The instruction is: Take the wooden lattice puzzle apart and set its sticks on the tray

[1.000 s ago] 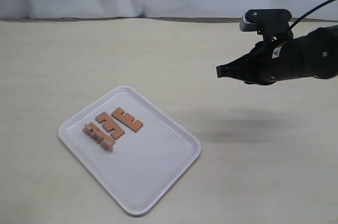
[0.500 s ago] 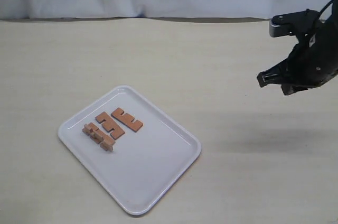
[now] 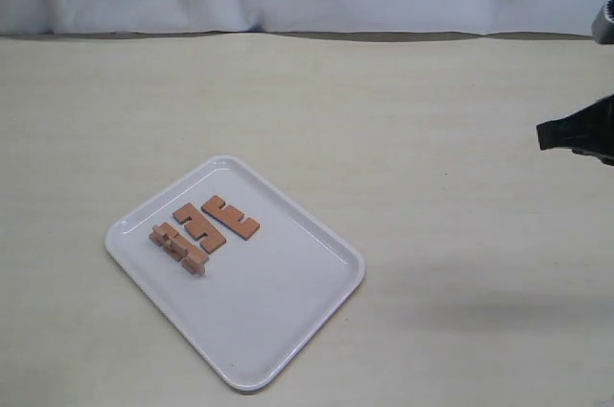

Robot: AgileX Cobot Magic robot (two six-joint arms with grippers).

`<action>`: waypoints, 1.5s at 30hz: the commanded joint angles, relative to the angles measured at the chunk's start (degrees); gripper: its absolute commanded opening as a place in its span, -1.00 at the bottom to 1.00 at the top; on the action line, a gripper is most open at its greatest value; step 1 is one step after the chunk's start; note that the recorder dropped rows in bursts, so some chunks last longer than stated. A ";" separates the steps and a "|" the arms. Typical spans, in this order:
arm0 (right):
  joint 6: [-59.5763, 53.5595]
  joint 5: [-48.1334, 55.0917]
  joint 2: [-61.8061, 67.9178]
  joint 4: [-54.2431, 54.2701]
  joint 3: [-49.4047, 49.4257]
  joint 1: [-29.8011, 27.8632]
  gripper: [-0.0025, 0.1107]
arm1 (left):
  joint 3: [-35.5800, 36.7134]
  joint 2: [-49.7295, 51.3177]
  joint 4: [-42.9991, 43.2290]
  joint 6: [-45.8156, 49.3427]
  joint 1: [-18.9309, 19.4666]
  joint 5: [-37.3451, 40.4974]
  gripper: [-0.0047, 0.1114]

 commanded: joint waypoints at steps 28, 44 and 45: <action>1.82 -29.13 -48.60 1.09 21.15 0.00 -0.88 | 0.20 -0.07 0.10 -0.24 -0.44 -0.61 -0.92; 1.94 -26.93 -67.47 4.13 24.97 0.00 -0.88 | 0.20 -0.07 -0.06 -0.24 -0.44 -0.75 -0.92; 1.94 -26.69 -68.21 4.13 24.97 0.00 -0.88 | 0.20 -0.07 -0.06 -0.24 -0.44 -0.75 -0.92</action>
